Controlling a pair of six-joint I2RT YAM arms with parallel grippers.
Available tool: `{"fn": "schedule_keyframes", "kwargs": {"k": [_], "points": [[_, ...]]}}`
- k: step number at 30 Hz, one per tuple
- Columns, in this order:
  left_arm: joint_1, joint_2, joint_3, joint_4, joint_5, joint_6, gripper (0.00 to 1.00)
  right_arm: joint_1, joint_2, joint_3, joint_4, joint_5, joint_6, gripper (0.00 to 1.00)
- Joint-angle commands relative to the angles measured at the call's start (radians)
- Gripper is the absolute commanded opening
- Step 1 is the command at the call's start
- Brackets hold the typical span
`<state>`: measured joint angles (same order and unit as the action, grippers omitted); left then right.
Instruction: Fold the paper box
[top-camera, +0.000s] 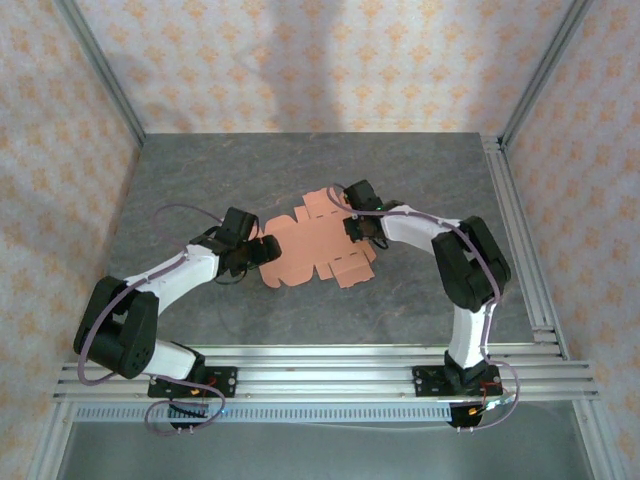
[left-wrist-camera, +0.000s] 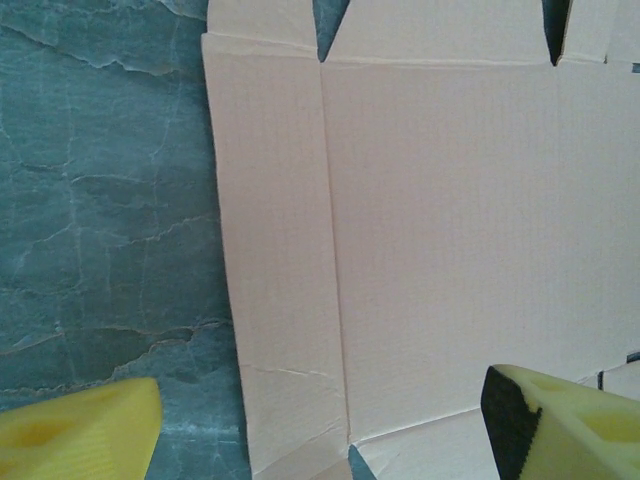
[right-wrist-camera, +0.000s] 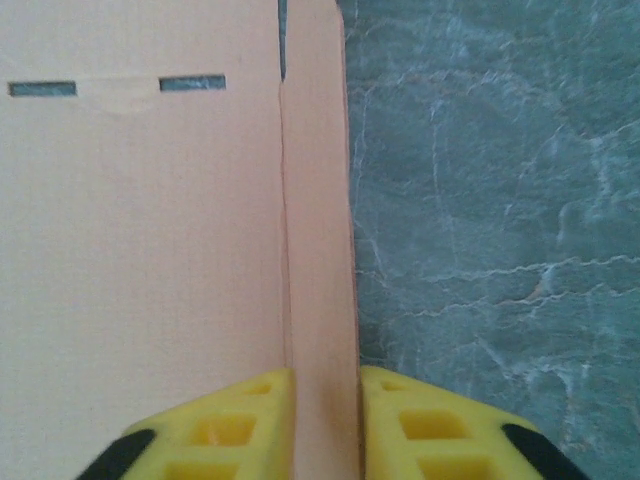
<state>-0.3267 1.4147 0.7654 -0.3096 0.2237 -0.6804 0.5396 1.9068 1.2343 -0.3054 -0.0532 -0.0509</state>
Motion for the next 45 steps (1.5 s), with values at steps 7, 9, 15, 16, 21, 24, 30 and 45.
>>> {"fn": "schedule_keyframes", "kwargs": {"k": [7,9,15,16,21,24,30,45], "points": [[-0.007,0.003,0.032,-0.019,-0.026,0.021,0.85,0.006,-0.01,0.031,-0.018,0.095,-0.058,0.0],[-0.008,0.008,0.036,-0.021,-0.027,0.021,0.85,0.03,-0.004,0.045,-0.043,0.209,-0.105,0.0],[-0.011,0.013,0.043,-0.02,-0.027,0.019,0.85,0.096,0.044,0.079,-0.093,0.493,-0.2,0.0],[-0.011,0.012,0.043,-0.022,-0.027,0.02,0.85,0.097,0.043,0.078,-0.095,0.495,-0.201,0.0],[-0.012,0.002,0.049,-0.03,-0.029,0.021,0.85,0.058,-0.039,0.012,-0.02,0.322,-0.117,0.0],[-0.014,-0.004,0.053,-0.024,-0.022,0.017,0.85,0.028,-0.102,-0.058,0.063,0.193,-0.095,0.0],[-0.015,0.02,0.087,0.112,0.083,-0.029,0.85,0.0,-0.192,-0.191,0.232,0.027,-0.119,0.0],[-0.041,0.135,0.377,0.042,0.014,0.098,0.92,-0.019,-0.298,-0.279,0.348,-0.113,-0.135,0.0]]}}
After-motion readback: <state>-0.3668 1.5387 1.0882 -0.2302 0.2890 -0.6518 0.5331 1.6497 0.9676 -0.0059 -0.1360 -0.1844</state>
